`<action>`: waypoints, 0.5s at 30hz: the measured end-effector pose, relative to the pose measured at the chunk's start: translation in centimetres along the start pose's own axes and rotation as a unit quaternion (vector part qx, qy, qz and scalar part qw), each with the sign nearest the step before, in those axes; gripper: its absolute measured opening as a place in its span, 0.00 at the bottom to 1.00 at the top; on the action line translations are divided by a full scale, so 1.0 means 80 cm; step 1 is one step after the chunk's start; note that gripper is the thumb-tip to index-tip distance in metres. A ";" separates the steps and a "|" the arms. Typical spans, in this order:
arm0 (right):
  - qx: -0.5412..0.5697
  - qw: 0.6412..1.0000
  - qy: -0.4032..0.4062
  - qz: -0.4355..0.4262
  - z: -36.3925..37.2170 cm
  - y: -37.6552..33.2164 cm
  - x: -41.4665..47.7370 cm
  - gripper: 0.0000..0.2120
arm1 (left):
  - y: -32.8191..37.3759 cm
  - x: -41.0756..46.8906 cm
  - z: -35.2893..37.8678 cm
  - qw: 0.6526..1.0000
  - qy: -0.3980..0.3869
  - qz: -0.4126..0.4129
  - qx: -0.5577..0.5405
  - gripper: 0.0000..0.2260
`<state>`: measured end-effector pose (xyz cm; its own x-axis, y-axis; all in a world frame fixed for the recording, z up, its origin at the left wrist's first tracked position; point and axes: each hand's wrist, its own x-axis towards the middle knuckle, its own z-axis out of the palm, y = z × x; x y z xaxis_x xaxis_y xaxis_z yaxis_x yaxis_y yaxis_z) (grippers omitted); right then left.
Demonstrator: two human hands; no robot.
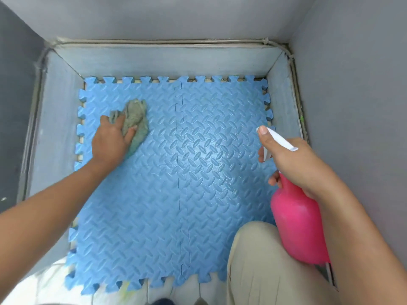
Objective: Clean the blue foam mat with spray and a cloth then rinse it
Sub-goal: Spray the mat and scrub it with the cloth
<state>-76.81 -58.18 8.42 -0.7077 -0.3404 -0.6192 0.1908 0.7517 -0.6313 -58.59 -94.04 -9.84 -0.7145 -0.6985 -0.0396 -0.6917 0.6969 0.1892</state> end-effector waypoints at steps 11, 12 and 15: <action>0.018 0.979 -0.023 -0.201 0.112 -0.036 -0.066 0.29 | 0.007 -0.125 -0.052 0.965 -0.244 0.081 -0.044 0.35; 0.029 0.977 -0.031 -0.211 0.129 -0.037 -0.074 0.29 | -0.004 -0.131 -0.068 0.964 -0.243 0.076 -0.072 0.36; 0.085 0.966 -0.057 -0.237 0.189 -0.044 -0.099 0.21 | -0.042 -0.176 -0.120 0.955 -0.226 0.072 -0.180 0.37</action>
<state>-61.61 -66.68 8.49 -0.6658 -0.6908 -0.2820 -0.0207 0.3949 -0.9185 -45.20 -88.08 -0.51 -0.8277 -0.4022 -0.3914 -0.5607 0.6224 0.5461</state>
